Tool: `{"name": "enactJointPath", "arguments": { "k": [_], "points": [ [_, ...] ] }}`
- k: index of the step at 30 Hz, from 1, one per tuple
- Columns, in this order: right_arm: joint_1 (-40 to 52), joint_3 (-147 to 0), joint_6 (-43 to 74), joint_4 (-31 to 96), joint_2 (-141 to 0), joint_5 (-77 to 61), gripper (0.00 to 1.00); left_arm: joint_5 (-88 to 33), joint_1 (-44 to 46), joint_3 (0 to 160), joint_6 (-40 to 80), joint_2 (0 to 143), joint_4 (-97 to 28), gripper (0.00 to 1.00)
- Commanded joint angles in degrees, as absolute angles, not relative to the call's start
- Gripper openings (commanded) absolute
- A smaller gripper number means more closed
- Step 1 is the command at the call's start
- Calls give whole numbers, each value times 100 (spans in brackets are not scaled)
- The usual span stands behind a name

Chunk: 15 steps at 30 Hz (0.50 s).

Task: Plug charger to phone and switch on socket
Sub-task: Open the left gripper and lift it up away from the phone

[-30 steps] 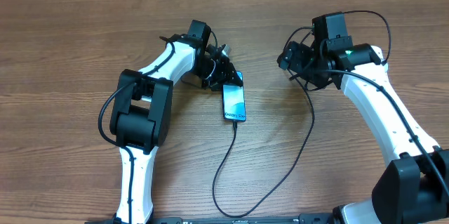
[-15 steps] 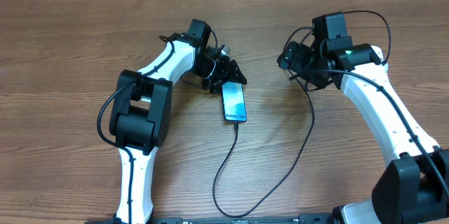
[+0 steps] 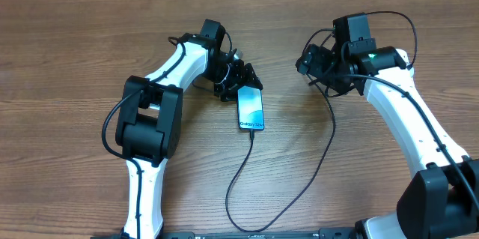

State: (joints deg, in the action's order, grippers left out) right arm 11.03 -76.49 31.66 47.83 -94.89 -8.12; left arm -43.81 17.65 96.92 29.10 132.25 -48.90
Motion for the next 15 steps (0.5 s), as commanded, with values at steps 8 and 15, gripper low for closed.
{"name": "enactJointPath", "arguments": {
  "k": [8,15],
  "points": [
    [1111,-7697,3140,4777,-9347,-735,86,-3286,1787,9579,2958,13456,-5109,77],
    [1114,-7697,3140,4781,-9349,-751,86,-3232,1787,9579,2954,13456,-5170,82]
  ]
}}
